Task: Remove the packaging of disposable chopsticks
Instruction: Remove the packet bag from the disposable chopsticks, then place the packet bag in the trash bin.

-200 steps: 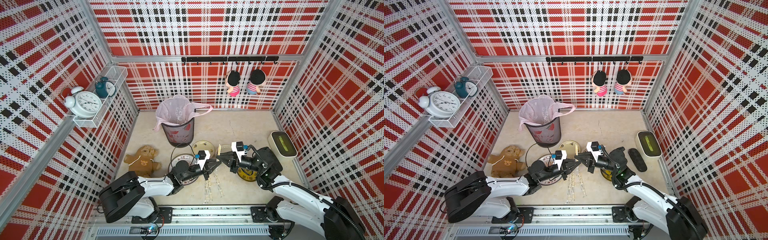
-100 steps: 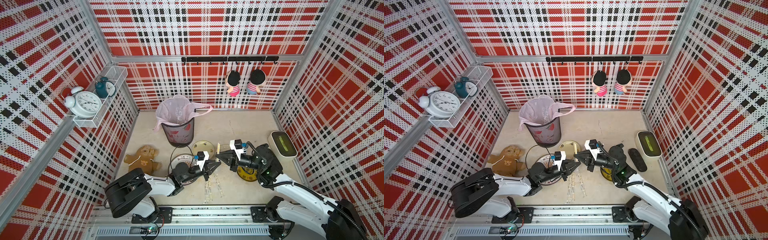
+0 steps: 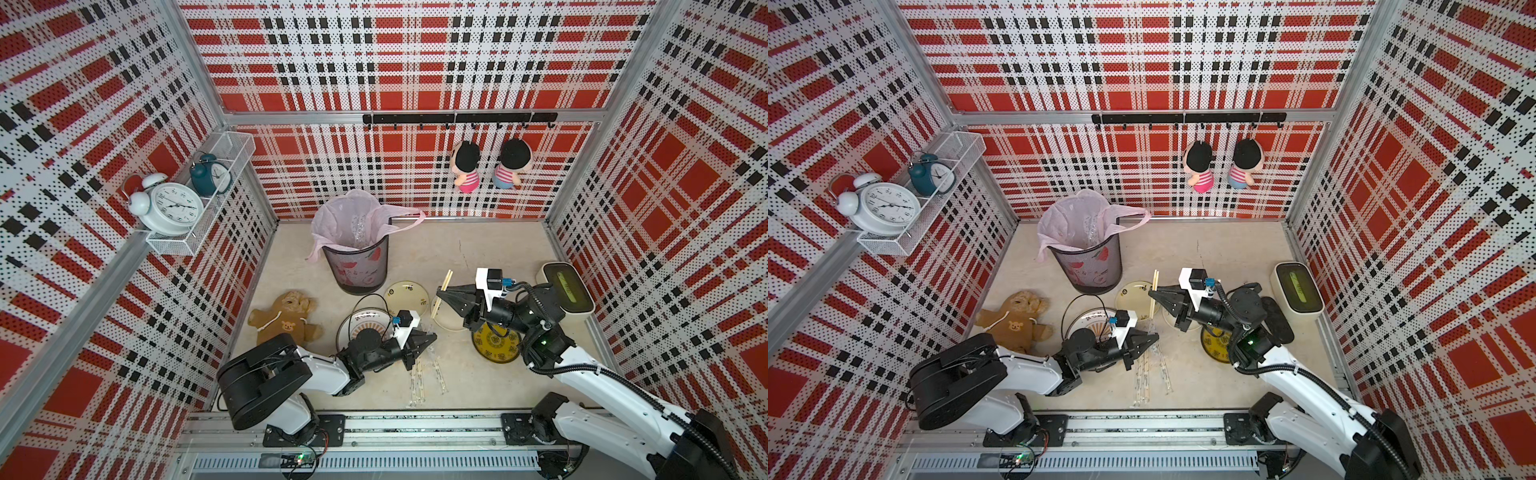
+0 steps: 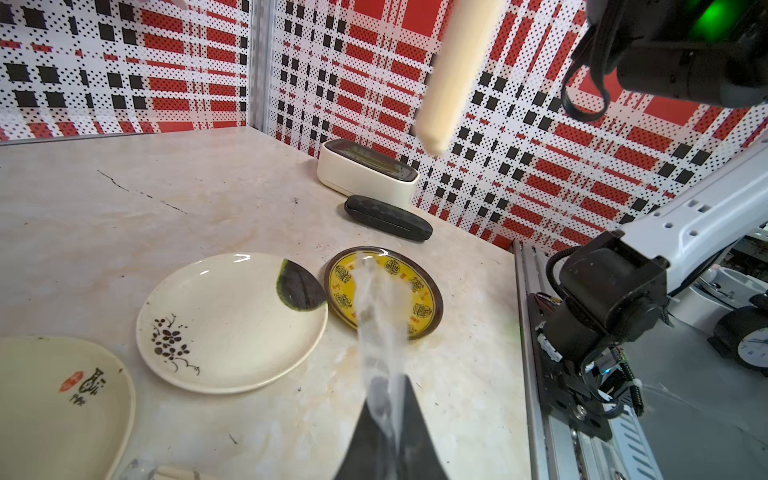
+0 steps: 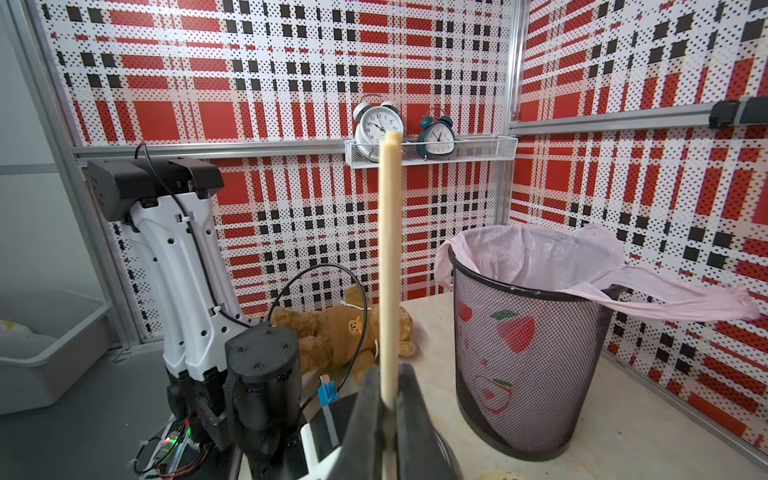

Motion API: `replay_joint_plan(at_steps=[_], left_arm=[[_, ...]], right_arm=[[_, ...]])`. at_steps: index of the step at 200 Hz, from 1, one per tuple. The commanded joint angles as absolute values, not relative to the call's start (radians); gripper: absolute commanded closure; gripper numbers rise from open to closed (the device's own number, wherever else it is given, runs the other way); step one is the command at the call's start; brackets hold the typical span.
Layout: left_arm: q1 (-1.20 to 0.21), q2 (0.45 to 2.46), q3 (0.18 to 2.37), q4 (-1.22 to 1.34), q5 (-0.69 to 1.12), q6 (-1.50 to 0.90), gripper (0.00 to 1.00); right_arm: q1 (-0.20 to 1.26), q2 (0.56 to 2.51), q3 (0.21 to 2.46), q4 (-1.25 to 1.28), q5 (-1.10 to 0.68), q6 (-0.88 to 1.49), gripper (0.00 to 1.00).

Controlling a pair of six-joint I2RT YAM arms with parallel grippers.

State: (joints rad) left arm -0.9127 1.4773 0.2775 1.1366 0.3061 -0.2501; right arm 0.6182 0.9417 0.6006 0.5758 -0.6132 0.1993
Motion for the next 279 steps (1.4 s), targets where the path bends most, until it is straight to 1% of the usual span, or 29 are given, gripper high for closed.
replay_joint_plan(at_steps=[1, 25, 46, 73, 87, 103, 126, 145, 164, 171, 190, 220, 243, 258, 279], left_arm=[[-0.886, 1.382, 0.276, 1.070, 0.287, -0.261, 0.93], [-0.853, 1.244, 0.314, 0.903, 0.209, -0.249, 0.96], [-0.813, 1.125, 0.381, 0.738, 0.100, -0.248, 0.97], [-0.795, 1.000, 0.506, 0.559, -0.146, -0.269, 0.97], [-0.791, 0.976, 0.605, 0.471, -0.279, -0.269, 0.95], [-0.765, 1.020, 0.767, 0.338, -0.381, -0.233, 0.95], [-0.675, 1.133, 0.973, 0.203, -0.416, -0.223, 0.97], [-0.609, 1.228, 1.100, 0.127, -0.460, -0.236, 0.99], [-0.579, 1.311, 1.205, 0.089, -0.520, -0.227, 0.99], [-0.570, 1.354, 1.258, 0.050, -0.554, -0.224, 0.98], [-0.530, 1.490, 1.400, -0.067, -0.599, -0.219, 1.00], [-0.467, 1.632, 1.488, -0.141, -0.630, -0.237, 1.00], [-0.403, 1.671, 1.488, -0.145, -0.628, -0.266, 0.99], [-0.361, 1.703, 1.507, -0.166, -0.594, -0.273, 0.98], [-0.340, 1.727, 1.508, -0.161, -0.587, -0.264, 0.98]], right_arm=[[0.607, 0.907, 0.591, 0.529, -0.515, 0.181, 1.00], [0.603, 0.879, 0.559, 0.467, -0.401, 0.191, 1.00], [0.601, 0.849, 0.522, 0.414, -0.294, 0.221, 1.00], [0.602, 0.798, 0.493, 0.292, -0.145, 0.269, 1.00], [0.601, 0.770, 0.489, 0.212, -0.090, 0.284, 1.00], [0.600, 0.733, 0.475, 0.162, -0.055, 0.290, 1.00], [0.593, 0.712, 0.465, 0.133, -0.050, 0.283, 1.00], [0.574, 0.722, 0.472, 0.105, -0.059, 0.285, 1.00], [0.550, 0.725, 0.470, 0.090, -0.097, 0.282, 1.00], [0.544, 0.719, 0.465, 0.088, -0.100, 0.281, 1.00], [0.537, 0.699, 0.443, 0.100, -0.109, 0.286, 1.00], [0.535, 0.692, 0.426, 0.115, -0.118, 0.291, 1.00], [0.535, 0.699, 0.417, 0.126, -0.124, 0.294, 1.00], [0.535, 0.705, 0.415, 0.132, -0.130, 0.294, 1.00], [0.535, 0.709, 0.416, 0.137, -0.132, 0.292, 1.00]])
